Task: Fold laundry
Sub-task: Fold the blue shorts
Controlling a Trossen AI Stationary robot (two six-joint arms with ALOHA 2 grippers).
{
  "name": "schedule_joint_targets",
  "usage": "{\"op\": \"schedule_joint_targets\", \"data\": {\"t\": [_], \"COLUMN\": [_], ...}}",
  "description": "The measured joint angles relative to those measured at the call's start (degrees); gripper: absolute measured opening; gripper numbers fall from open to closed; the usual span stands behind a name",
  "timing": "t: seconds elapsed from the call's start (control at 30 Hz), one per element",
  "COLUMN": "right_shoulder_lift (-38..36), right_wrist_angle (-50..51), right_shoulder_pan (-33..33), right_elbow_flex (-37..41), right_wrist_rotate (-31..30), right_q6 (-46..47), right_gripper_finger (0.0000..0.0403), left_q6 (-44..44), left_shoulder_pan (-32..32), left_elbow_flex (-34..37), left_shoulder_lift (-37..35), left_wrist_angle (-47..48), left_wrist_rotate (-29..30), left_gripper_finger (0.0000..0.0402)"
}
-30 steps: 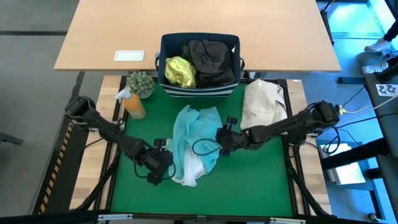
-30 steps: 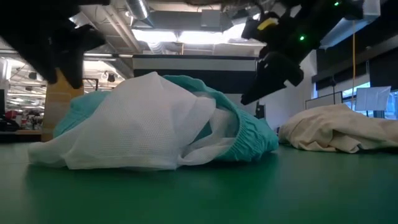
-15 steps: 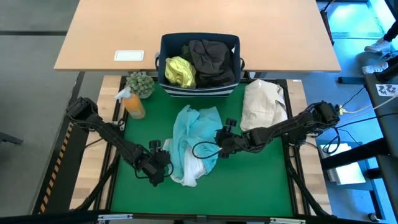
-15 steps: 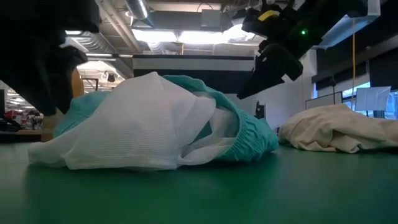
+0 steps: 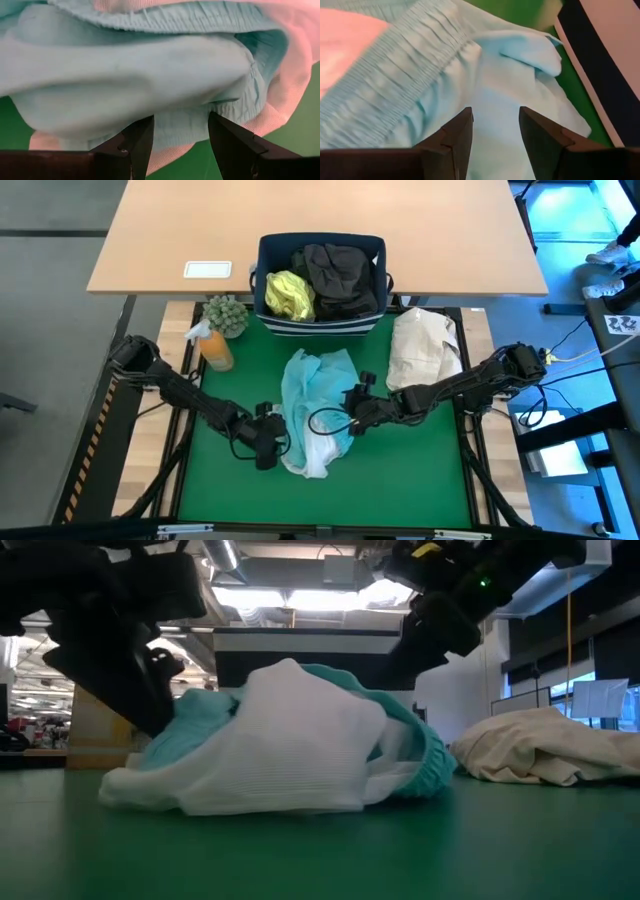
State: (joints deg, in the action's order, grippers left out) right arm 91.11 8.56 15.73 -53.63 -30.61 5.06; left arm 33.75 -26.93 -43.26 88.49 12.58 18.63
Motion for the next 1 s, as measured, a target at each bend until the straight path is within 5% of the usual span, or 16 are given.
{"op": "schedule_joint_targets", "data": {"t": [0.37, 0.57, 0.77, 1.0], "right_shoulder_lift": [0.0, 0.0, 0.0, -0.5], "right_wrist_angle": [-3.1, -3.1, -3.0, -5.6], "right_shoulder_pan": [0.0, 0.0, 0.0, 0.1], "right_elbow_flex": [0.0, 0.0, 0.0, 0.0], "right_wrist_rotate": [3.3, 3.2, 3.3, 8.9], "right_q6": [-1.1, -1.1, -1.6, -2.1], "right_gripper_finger": [0.0161, 0.0161, 0.0161, 0.0161], "left_q6": [-3.2, -6.6, -10.5, -18.0], "left_shoulder_pan": [1.8, 2.3, 2.2, 2.2], "left_elbow_flex": [0.1, 0.1, -0.7, -7.6], "left_shoulder_lift": [1.3, 6.2, 7.5, 6.9], "left_wrist_angle": [-0.7, -3.5, -5.5, -2.5], "left_wrist_rotate": [3.4, 0.6, 0.1, -0.1], "left_gripper_finger": [0.0168, 0.0111, 0.0011, 0.0001]}}
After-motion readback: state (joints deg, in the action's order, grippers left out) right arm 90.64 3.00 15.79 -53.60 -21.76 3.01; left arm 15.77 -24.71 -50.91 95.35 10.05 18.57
